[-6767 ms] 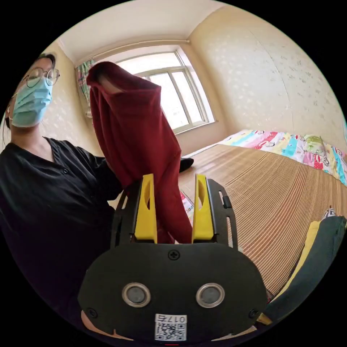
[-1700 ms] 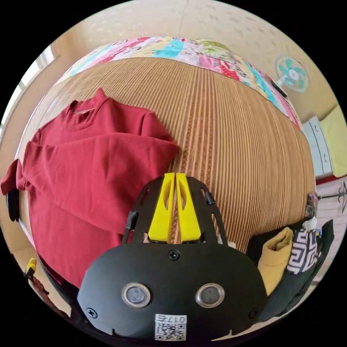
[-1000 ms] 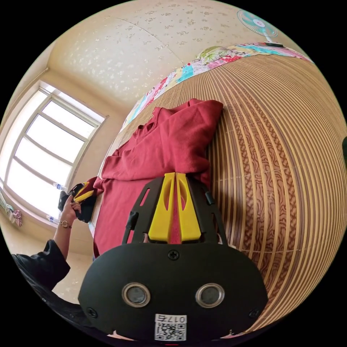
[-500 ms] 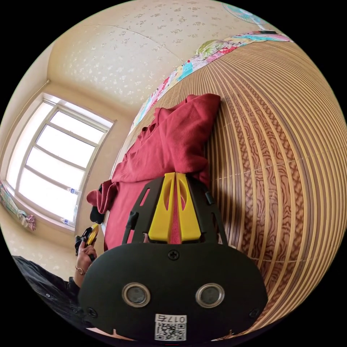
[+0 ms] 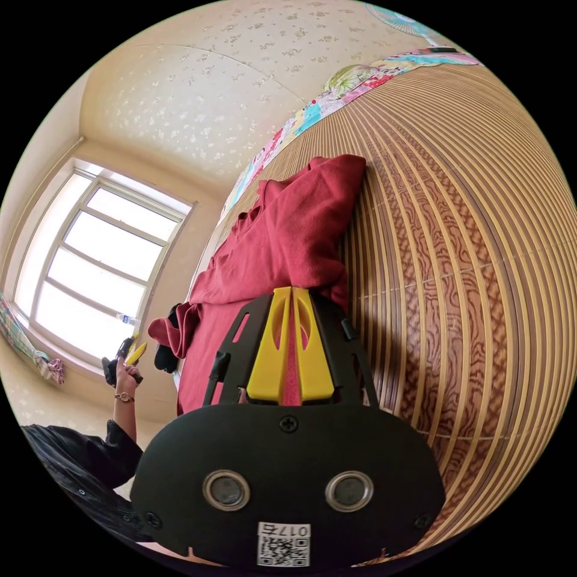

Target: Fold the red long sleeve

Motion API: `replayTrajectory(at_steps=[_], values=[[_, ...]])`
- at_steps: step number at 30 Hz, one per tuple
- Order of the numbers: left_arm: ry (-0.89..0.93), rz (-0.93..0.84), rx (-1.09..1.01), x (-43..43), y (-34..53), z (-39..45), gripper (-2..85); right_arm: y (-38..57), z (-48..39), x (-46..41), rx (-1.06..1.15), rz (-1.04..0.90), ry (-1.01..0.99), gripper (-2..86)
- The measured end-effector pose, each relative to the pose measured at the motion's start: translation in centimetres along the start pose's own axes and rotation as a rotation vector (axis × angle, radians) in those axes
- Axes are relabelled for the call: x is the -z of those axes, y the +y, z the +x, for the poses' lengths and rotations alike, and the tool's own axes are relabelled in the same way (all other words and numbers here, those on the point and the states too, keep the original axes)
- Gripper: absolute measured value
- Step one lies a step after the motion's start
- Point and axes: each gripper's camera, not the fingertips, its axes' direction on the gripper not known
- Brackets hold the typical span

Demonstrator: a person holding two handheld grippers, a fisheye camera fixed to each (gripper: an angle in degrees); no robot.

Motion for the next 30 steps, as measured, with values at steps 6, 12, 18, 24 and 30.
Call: replayTrajectory(at_steps=[6, 12, 18, 24, 30], values=[[-0.077, -0.101, 0.036, -6.9, -1.3, -1.0, 7.7, 0.1, 0.8, 0.9, -0.002, 0.003, -0.013, 0.3], [0.33, 0.174, 0.017, 2.6, 2.6, -5.7, 5.0, 0.1, 1.4, 1.7, -0.002, 0.004, -0.02, 0.3], [0.296, 0.264, 0.218, 9.0, 10.2, -19.1, 4.8, 0.0, 1.6, 2.2, -0.001, 0.004, -0.02, 0.4], [0.415, 0.295, 0.31, 9.6, 15.7, -22.0, 4.6, -0.1, 1.9, 2.7, -0.003, 0.005, -0.024, 0.4], [0.668, 0.259, -0.166, 3.6, 6.7, 1.1, 4.9, -0.2, 2.0, 3.1, -0.004, 0.005, -0.022, 0.3]])
